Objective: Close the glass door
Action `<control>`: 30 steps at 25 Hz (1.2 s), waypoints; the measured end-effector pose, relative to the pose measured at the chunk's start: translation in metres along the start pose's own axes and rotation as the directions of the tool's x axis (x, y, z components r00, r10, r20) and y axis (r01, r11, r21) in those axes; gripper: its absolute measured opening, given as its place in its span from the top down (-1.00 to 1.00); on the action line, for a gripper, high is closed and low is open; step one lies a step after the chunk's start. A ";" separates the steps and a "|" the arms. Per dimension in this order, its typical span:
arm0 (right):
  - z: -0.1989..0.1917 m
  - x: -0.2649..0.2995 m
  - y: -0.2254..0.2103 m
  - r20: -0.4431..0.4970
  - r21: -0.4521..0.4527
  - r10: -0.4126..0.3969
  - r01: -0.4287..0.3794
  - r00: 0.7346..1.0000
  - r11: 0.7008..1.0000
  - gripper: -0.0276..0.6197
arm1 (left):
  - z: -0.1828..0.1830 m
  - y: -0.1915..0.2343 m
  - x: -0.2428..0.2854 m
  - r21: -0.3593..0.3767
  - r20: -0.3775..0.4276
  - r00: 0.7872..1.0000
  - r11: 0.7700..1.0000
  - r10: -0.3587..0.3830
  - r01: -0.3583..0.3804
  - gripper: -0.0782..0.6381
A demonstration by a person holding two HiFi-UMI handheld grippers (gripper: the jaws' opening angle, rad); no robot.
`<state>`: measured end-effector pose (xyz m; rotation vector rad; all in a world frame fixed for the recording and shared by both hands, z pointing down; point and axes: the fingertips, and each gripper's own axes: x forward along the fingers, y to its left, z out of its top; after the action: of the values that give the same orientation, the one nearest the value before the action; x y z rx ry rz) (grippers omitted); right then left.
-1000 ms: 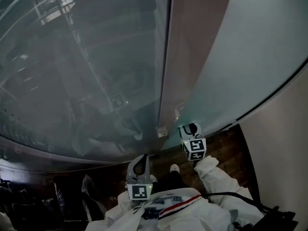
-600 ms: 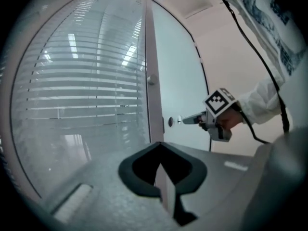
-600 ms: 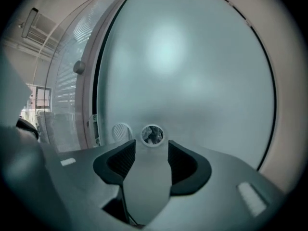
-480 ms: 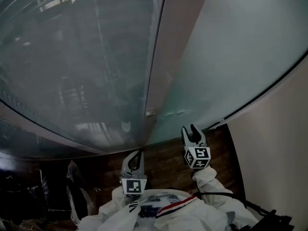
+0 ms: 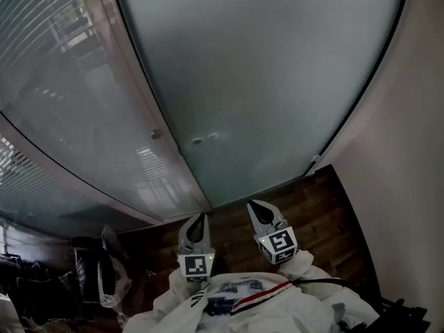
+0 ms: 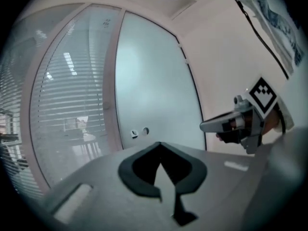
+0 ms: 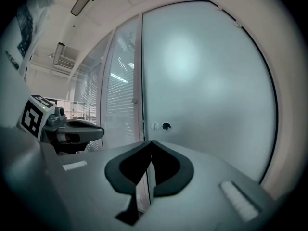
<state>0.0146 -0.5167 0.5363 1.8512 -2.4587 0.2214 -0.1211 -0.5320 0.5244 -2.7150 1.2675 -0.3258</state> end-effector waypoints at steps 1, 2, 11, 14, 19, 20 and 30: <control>-0.001 -0.015 -0.001 0.012 0.001 0.009 -0.009 1.000 1.000 0.89 | 0.003 -0.014 -0.004 0.018 0.010 1.000 1.000 0.003 -0.003 0.78; -0.003 -0.029 -0.002 0.023 0.007 0.014 -0.014 1.000 1.000 0.89 | 0.006 -0.028 -0.010 0.025 0.019 1.000 1.000 0.006 -0.007 0.78; -0.045 -0.092 0.013 -0.020 0.125 0.068 -0.065 0.998 0.990 0.89 | 0.008 -0.093 -0.063 -0.006 -0.063 0.998 1.000 -0.001 0.001 0.78; -0.070 -0.106 0.040 -0.077 0.152 0.114 -0.101 0.991 0.983 0.89 | -0.006 -0.101 -0.087 -0.027 -0.112 0.994 1.000 0.004 -0.007 0.78; -0.099 -0.127 0.079 -0.164 0.168 0.188 -0.160 0.968 0.973 0.89 | -0.018 -0.113 -0.114 -0.058 -0.143 0.990 0.998 0.006 -0.014 0.78; -0.106 -0.132 0.085 -0.185 0.182 0.198 -0.165 0.963 0.969 0.89 | -0.018 -0.119 -0.120 -0.048 -0.143 0.990 0.999 -0.006 -0.001 0.78; -0.087 -0.172 0.145 -0.162 0.100 0.117 -0.102 0.980 0.990 0.89 | -0.044 -0.096 -0.206 -0.072 -0.125 0.992 0.997 0.019 -0.028 0.78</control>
<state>-0.0801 -0.3009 0.5879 1.6536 -2.4747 0.4815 -0.1894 -0.3130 0.5579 -2.7775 1.3687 -0.4608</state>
